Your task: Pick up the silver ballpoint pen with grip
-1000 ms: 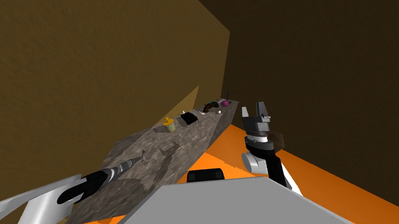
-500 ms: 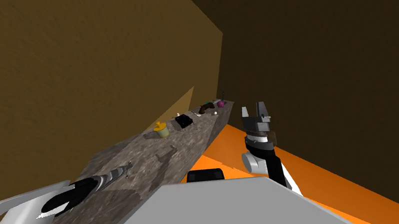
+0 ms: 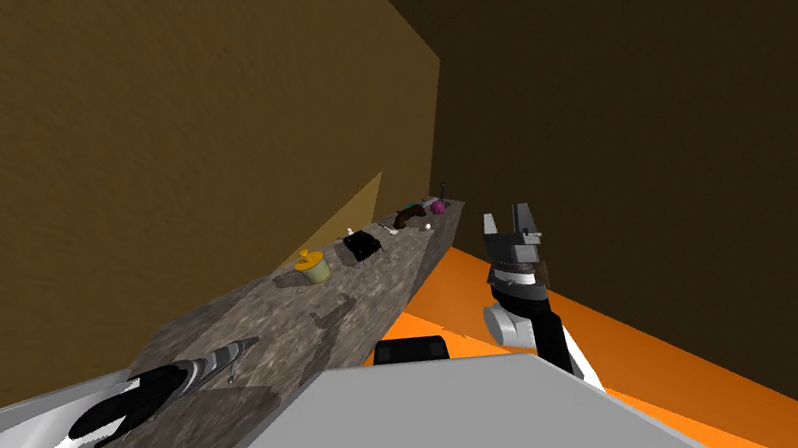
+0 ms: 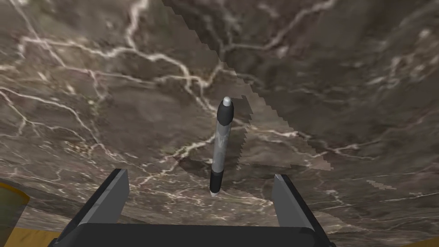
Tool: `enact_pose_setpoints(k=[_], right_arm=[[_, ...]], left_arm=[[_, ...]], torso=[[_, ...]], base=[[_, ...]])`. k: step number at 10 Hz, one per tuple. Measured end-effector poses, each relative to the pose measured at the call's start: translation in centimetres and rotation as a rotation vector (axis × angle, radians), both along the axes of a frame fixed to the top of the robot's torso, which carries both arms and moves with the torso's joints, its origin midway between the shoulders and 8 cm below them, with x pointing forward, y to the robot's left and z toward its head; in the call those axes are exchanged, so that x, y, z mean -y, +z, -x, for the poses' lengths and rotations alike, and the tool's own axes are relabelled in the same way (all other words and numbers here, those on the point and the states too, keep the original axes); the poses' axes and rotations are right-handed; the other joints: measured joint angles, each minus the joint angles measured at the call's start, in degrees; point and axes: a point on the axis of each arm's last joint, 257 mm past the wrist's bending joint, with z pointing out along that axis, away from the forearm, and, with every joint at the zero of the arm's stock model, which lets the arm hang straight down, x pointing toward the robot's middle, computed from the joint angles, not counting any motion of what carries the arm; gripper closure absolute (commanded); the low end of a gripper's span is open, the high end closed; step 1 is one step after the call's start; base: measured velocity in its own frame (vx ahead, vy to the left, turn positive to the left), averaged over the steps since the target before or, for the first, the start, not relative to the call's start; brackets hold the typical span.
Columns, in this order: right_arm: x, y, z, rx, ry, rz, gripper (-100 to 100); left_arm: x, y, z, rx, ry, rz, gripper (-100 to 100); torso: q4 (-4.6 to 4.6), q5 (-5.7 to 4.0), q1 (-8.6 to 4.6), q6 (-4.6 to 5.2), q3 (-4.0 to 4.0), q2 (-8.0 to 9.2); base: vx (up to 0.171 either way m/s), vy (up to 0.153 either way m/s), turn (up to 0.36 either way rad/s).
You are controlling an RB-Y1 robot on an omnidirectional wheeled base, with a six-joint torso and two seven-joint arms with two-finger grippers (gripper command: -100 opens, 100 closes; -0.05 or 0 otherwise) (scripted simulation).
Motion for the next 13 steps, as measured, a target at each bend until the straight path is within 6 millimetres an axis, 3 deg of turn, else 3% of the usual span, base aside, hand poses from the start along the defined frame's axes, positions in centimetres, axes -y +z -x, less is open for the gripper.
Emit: enact_pose_setpoints(k=[4,5,9,10,11,13], right_arm=[[0.0,0.0,0.0,0.0,0.0,0.0,0],[0.0,0.0,0.0,0.0,0.0,0.0,0],[0.0,0.0,0.0,0.0,0.0,0.0,0],[0.0,0.0,0.0,0.0,0.0,0.0,0],[0.0,0.0,0.0,0.0,0.0,0.0,0],[0.0,0.0,0.0,0.0,0.0,0.0,0]], left_arm=[[-0.6,-1.6,1.8,0.002,0.04,0.001,-100],[-0.6,-1.6,1.9,0.001,0.041,0.001,100],[-0.6,-1.6,1.9,0.0,0.042,0.0,100],[-0.6,-1.6,1.9,0.0,0.042,-0.001,0],[-0.6,-1.6,1.9,0.0,0.042,-0.001,100],[-0.4,-0.8,1.0,0.0,0.02,-0.002,100]], torso=[[0.02,0.02,0.08,-0.02,0.04,0.06],[0.02,0.01,0.04,-0.04,0.04,0.06],[0.02,0.02,-0.01,-0.01,0.04,0.05],[0.03,0.02,-0.01,-0.01,0.04,0.05],[0.03,0.02,0.0,-0.01,0.04,0.06],[0.03,-0.02,-0.13,-0.06,0.06,0.09]], base=[[0.0,0.021,-0.077],[0.0,0.0,0.0],[-0.001,0.001,0.003],[0.0,0.0,0.0],[0.001,-0.017,0.148],[-0.001,-0.03,0.143]])
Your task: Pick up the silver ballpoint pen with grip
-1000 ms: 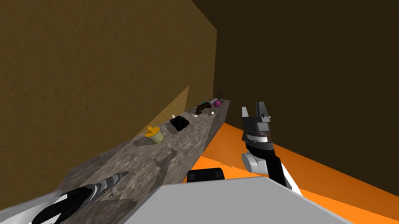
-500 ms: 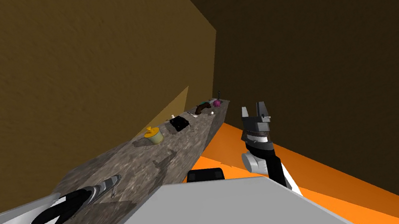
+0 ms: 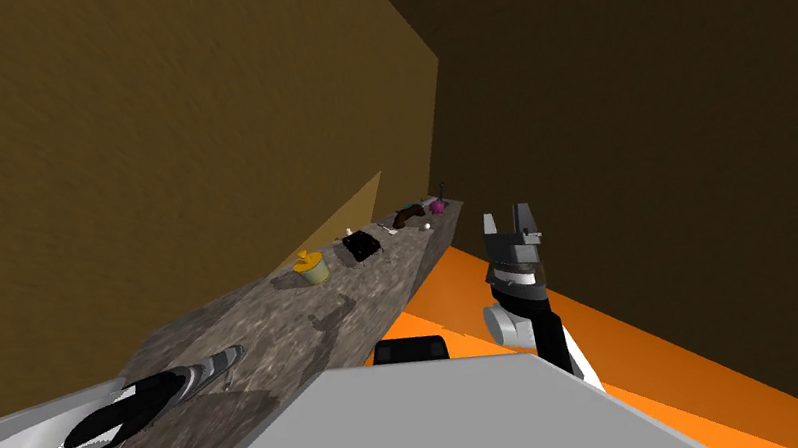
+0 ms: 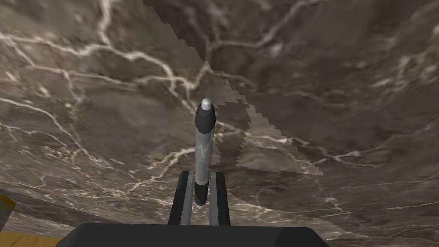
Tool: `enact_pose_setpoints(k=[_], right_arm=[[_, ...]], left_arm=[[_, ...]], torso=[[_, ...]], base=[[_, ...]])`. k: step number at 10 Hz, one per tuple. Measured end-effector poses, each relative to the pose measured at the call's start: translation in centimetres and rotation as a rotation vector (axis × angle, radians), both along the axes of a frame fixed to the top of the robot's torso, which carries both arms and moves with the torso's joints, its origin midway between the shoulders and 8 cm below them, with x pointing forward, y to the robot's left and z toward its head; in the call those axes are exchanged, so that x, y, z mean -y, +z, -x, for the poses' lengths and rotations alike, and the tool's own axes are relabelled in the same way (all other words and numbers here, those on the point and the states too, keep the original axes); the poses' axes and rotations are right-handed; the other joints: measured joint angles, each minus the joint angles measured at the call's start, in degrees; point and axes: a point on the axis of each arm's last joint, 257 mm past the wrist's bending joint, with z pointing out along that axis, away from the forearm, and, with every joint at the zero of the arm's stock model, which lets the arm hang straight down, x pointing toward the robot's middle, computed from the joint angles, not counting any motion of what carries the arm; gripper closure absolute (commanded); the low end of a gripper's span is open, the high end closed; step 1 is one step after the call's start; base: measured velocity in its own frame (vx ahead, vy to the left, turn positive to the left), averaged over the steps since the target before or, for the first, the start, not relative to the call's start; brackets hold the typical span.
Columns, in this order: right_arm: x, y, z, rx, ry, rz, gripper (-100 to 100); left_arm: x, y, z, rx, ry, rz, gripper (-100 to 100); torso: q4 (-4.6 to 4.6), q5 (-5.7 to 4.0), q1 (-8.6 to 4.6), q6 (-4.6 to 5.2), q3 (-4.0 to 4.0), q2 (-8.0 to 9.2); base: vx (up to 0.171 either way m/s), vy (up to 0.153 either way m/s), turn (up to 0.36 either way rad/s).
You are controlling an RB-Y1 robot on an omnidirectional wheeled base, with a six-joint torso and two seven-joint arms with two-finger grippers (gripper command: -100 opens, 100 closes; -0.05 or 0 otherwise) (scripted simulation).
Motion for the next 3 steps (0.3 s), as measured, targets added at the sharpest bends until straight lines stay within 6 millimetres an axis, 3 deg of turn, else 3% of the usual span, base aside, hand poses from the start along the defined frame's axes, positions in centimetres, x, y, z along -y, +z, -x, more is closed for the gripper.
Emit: enact_pose_setpoints(k=[2,3], right_arm=[[0.0,0.0,0.0,0.0,0.0,0.0,0],[0.0,0.0,0.0,0.0,0.0,0.0,0]], left_arm=[[0.35,0.82,-1.04,-0.002,-0.023,0.0,100],[0.38,0.85,-1.09,-0.002,-0.024,0.0,0]], torso=[[0.0,0.0,-0.02,0.02,-0.01,-0.02],[0.0,0.04,0.05,0.04,-0.01,-0.02]], base=[[-0.002,-0.021,0.062],[0.0,0.0,0.0]])
